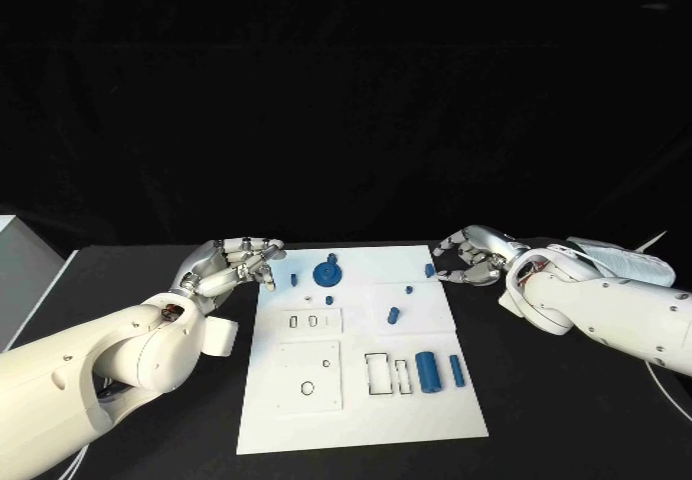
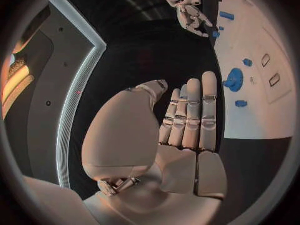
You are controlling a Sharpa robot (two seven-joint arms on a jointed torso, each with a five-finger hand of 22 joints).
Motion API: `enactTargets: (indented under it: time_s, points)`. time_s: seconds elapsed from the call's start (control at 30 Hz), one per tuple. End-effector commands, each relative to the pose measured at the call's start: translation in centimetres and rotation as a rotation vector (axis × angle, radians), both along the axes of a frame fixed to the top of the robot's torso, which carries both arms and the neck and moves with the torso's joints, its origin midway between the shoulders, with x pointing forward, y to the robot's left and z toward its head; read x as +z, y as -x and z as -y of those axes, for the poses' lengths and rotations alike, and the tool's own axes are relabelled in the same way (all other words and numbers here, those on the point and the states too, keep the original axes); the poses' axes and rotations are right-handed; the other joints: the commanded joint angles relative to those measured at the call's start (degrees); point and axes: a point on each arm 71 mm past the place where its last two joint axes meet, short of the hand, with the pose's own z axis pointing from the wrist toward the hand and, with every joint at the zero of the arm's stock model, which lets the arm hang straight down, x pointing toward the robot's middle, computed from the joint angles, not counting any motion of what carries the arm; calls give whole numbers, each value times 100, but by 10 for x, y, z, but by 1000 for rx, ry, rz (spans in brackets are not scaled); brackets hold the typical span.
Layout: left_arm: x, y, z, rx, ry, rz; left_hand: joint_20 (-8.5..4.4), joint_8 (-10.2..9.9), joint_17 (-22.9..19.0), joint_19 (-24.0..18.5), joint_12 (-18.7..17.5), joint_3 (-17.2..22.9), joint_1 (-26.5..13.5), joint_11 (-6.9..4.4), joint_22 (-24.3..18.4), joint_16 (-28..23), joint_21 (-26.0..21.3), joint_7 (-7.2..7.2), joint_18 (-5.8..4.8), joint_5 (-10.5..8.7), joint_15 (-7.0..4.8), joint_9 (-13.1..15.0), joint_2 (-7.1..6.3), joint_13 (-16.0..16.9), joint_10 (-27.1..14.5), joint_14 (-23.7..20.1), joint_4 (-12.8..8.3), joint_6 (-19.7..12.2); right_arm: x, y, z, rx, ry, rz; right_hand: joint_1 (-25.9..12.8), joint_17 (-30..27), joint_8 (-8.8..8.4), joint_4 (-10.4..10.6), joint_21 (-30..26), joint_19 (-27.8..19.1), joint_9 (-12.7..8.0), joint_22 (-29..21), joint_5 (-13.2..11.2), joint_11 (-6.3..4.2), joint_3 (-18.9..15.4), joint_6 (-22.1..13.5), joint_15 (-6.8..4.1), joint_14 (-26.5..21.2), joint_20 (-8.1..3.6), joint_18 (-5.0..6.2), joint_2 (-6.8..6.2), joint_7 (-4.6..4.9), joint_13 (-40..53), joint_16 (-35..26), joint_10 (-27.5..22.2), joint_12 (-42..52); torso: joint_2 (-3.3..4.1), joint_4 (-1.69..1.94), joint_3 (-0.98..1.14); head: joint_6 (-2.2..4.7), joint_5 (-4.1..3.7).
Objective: Assemble the parts on the task board
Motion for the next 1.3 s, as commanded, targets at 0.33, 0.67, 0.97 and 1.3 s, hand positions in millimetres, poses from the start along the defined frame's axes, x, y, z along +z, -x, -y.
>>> enactTargets:
  time_s: [0.33,0.67,0.97,1.3]
  points:
    - [0,0,4,-25,8,2,9,31,-5,-46,-13,33,-19,11,5,33,37,-9,82,-25,-7,7,16,8,-38,-30,14,-32,-14,-8,-14,13,37,-40,65,1509,-17,37,26,493,-3,1277,79,63,-12,-13,72,598,81,-107,103,20,1508,25,592,12,-5,14,-10,-86,-7]
    - [-1,0,3,-23,6,1,9,31,-5,-46,-13,33,-19,11,5,33,37,-9,82,-25,-7,7,16,8,-38,-30,14,-32,-21,-9,-18,10,59,-61,79,1509,5,45,30,495,7,1282,83,62,20,41,70,598,86,-108,144,16,1508,25,592,12,-1,9,-13,-121,7]
    - [-1,-1,2,-22,5,0,9,31,-5,-46,-13,33,-19,11,5,33,37,-9,82,-25,-7,7,16,8,-38,-30,14,-32,-22,-10,-18,2,67,-57,134,1509,48,37,33,497,20,1287,84,47,178,163,43,598,69,-109,247,-1,1508,25,592,12,-7,10,-9,-128,4]
    - [-1,-1,1,-19,3,-1,10,34,-8,-59,-13,41,-18,13,16,39,57,-6,83,-24,-6,13,18,10,-41,-32,8,-38,-22,-10,-16,2,66,-54,105,1509,111,45,41,502,29,1298,-108,17,416,326,-4,598,30,-111,304,-39,1508,25,592,12,-5,7,-5,-129,7]
